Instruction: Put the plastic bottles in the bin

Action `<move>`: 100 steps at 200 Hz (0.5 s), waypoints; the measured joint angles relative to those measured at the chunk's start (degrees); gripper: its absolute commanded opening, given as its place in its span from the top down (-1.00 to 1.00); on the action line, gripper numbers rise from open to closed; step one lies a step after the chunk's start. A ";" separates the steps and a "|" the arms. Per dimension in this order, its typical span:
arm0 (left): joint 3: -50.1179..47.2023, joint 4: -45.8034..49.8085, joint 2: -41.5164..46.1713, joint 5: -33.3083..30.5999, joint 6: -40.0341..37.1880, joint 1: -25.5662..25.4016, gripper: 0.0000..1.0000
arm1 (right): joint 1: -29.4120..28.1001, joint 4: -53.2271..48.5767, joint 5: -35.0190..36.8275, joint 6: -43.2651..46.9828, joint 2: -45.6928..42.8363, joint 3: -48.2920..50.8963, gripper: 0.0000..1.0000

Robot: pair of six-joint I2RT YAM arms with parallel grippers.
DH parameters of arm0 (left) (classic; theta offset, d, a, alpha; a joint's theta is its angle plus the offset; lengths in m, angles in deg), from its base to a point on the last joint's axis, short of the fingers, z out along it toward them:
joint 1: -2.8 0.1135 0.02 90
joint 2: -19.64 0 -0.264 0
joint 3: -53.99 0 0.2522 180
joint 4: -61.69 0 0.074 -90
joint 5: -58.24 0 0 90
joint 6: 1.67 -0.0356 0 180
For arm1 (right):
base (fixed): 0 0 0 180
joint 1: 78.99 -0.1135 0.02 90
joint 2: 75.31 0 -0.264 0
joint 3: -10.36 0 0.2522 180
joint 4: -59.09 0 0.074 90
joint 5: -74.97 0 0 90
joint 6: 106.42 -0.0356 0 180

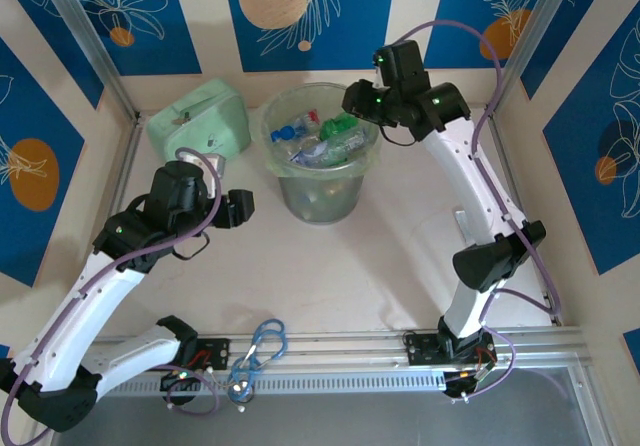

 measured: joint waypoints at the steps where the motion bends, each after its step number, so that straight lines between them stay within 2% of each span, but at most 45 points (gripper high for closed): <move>1: 0.00 0.00 0.00 0.00 0.04 0.00 -0.43 | -0.20 -0.02 0.11 -0.02 -0.07 0.00 0.25; 32: 0.00 -0.15 -0.02 0.63 0.90 0.85 -0.43 | -2.82 0.66 0.83 -0.09 -1.79 5.57 0.28; 67: -0.02 -0.42 -0.02 2.32 2.34 2.32 -0.43 | -1.44 2.32 0.59 -1.16 -1.97 13.51 0.33; 100: -0.46 -0.42 0.31 3.41 3.17 3.69 -0.44 | -0.33 4.09 0.04 -1.81 -2.03 14.45 0.31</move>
